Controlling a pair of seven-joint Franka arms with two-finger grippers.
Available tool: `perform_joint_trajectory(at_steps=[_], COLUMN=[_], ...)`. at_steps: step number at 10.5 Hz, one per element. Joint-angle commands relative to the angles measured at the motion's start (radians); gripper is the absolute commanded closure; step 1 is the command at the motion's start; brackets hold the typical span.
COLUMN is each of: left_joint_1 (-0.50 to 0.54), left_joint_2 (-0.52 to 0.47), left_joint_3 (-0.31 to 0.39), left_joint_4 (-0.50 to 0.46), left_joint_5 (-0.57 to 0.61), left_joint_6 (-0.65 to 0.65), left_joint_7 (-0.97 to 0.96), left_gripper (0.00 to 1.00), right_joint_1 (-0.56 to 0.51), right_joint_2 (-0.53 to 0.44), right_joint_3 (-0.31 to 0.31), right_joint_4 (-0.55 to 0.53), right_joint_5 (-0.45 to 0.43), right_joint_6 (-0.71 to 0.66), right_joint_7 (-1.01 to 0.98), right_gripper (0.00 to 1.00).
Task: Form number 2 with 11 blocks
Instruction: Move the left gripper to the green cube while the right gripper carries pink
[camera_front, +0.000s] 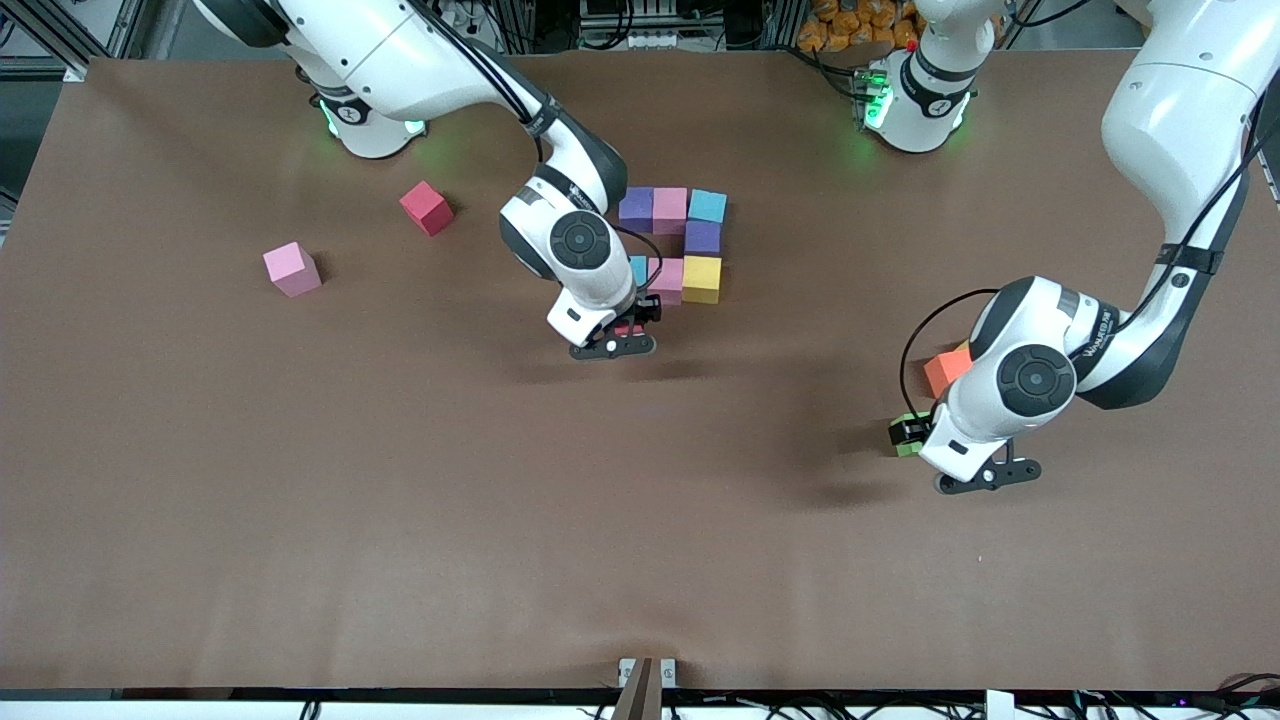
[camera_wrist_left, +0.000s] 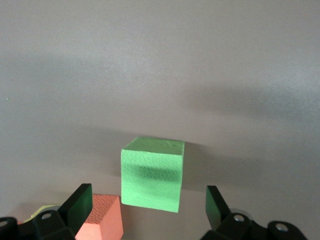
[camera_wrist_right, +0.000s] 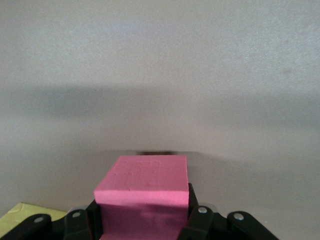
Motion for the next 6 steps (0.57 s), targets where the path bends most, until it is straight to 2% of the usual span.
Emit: perform_joint_trajectory(at_steps=[1, 6], left_joint_1=[-0.003, -0.003], left_joint_2=[0.037, 0.056], left_joint_3=[0.005, 0.018], left_joint_4=[0.021, 0.018], left_joint_5=[0.006, -0.02], left_joint_6=[0.027, 0.054], left_joint_7=[0.016, -0.006], left_gripper=[0.0, 0.0], right_joint_1=[0.03, 0.041], right_joint_2=[0.025, 0.021], right_joint_3=[-0.019, -0.025], right_joint_4=[0.025, 0.009], right_joint_5=[-0.023, -0.026], right_joint_6=[0.016, 0.002], right_joint_7=[0.063, 0.083], right_gripper=[1.0, 1.0])
